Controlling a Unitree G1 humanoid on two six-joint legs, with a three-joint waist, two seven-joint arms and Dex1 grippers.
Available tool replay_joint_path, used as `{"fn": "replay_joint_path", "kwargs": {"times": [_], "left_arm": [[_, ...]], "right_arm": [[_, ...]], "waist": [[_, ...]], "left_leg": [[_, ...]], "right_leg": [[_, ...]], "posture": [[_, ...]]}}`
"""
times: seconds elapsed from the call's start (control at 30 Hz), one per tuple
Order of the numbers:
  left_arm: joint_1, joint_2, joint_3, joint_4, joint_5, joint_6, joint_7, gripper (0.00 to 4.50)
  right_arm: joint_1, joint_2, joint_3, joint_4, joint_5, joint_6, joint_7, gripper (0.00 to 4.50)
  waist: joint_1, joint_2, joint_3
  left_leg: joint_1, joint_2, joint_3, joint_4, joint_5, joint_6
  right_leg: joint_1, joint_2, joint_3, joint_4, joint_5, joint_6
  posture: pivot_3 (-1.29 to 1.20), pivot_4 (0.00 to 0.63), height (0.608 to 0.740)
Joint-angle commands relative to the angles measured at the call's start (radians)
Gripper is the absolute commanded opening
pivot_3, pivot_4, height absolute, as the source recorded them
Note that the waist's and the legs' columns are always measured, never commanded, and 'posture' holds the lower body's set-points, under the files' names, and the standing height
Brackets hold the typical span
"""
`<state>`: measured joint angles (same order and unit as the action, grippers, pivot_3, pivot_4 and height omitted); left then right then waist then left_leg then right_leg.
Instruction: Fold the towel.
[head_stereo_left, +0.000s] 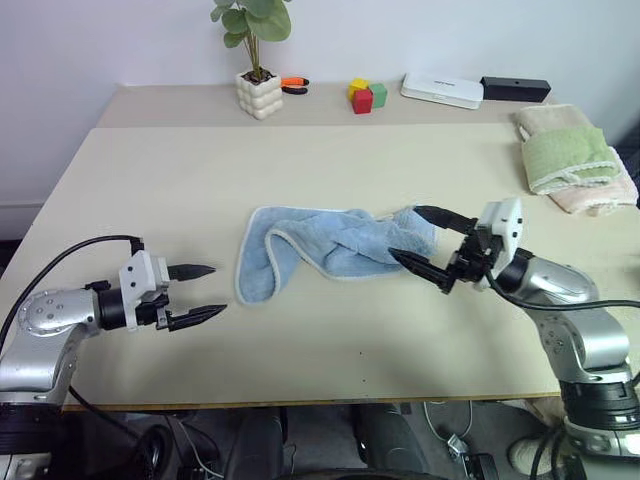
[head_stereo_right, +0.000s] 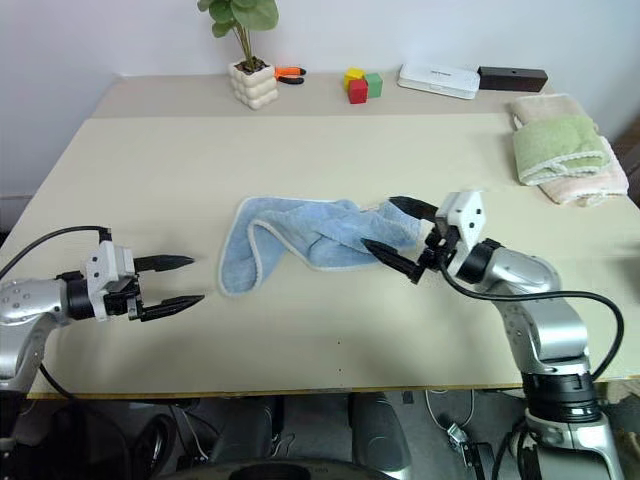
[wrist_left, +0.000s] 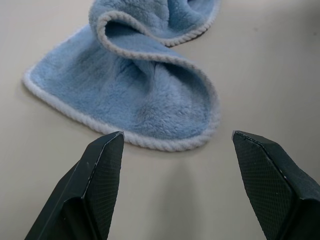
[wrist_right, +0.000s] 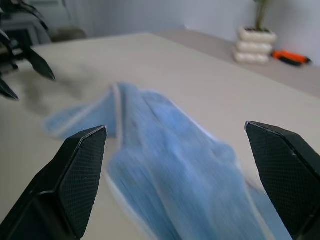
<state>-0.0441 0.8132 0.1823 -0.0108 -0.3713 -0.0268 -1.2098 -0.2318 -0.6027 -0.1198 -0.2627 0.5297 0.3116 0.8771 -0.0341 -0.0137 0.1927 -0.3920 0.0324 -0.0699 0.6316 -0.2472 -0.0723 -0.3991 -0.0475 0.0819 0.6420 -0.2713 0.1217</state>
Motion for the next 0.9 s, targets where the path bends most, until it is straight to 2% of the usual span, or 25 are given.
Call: {"fn": "replay_joint_path", "kwargs": {"times": [0.03,0.17,0.37,0.57,0.63,0.73,0.8,0.9], "left_arm": [[-0.011,-0.034,-0.006,-0.012,0.032,-0.083,0.04,3.5],[-0.001,-0.07,-0.044,-0.006,0.053,-0.115,0.049,3.5],[-0.016,-0.1,-0.11,-0.032,0.033,-0.052,0.043,3.5],[-0.046,-0.108,-0.19,0.047,0.138,-0.131,0.054,3.5],[-0.04,-0.108,-0.2,0.051,0.145,-0.093,0.067,3.5],[-0.02,-0.089,-0.224,0.063,0.158,-0.006,0.067,2.67],[0.007,-0.084,-0.238,0.093,0.196,-0.033,0.079,1.77],[0.004,-0.097,-0.237,0.092,0.181,0.041,0.118,0.24]], "right_arm": [[-0.005,0.007,-0.008,-0.06,0.016,-0.005,-0.012,4.5],[0.012,0.04,0.011,-0.079,0.002,-0.014,-0.045,4.5],[0.013,0.06,0.018,-0.083,-0.008,-0.028,-0.065,4.5],[0.036,0.066,0.011,-0.105,-0.011,-0.039,-0.086,4.5],[0.045,0.065,0.005,-0.108,-0.013,-0.043,-0.091,4.5],[0.053,0.062,-0.002,-0.117,-0.011,-0.046,-0.1,4.5],[0.058,0.06,-0.003,-0.127,-0.008,-0.043,-0.105,4.5],[0.073,0.052,-0.008,-0.138,-0.006,-0.038,-0.105,4.5]], "waist": [[0.0,0.0,0.0],[-0.006,0.0,0.0],[-0.009,0.0,0.0],[-0.009,0.0,0.0],[-0.01,0.0,0.0],[-0.009,0.0,0.0],[-0.011,0.001,-0.001],[-0.01,0.005,-0.004]], "left_leg": [[0.0,0.0,0.0,0.0,0.0,0.0],[0.0,0.0,0.0,0.0,0.0,0.0],[0.001,0.0,0.0,0.0,0.0,0.0],[0.001,0.0,0.0,0.0,0.0,0.0],[0.001,0.0,0.0,0.0,0.0,0.0],[0.001,0.0,0.0,0.0,0.0,0.0],[0.002,0.0,0.0,0.0,0.0,0.0],[0.003,0.0,0.0,-0.001,0.0,0.0]], "right_leg": [[0.0,0.0,0.0,0.0,0.0,0.0],[0.0,0.0,0.0,0.001,0.0,0.0],[-0.001,0.001,0.0,0.002,0.0,0.0],[-0.001,0.001,0.0,0.003,0.0,0.0],[-0.001,0.001,0.0,0.003,0.0,0.0],[-0.001,0.001,0.0,0.004,0.0,0.0],[-0.001,0.001,0.0,0.004,0.0,0.0],[0.0,0.001,0.0,0.004,-0.001,-0.001]], "posture": [[0.0,0.15,0.74],[0.0,0.15,0.74],[0.0,0.15,0.74],[0.0,0.15,0.74],[0.0,0.15,0.74],[0.0,0.15,0.74],[0.0,0.15,0.74],[0.0,0.15,0.74]]}}
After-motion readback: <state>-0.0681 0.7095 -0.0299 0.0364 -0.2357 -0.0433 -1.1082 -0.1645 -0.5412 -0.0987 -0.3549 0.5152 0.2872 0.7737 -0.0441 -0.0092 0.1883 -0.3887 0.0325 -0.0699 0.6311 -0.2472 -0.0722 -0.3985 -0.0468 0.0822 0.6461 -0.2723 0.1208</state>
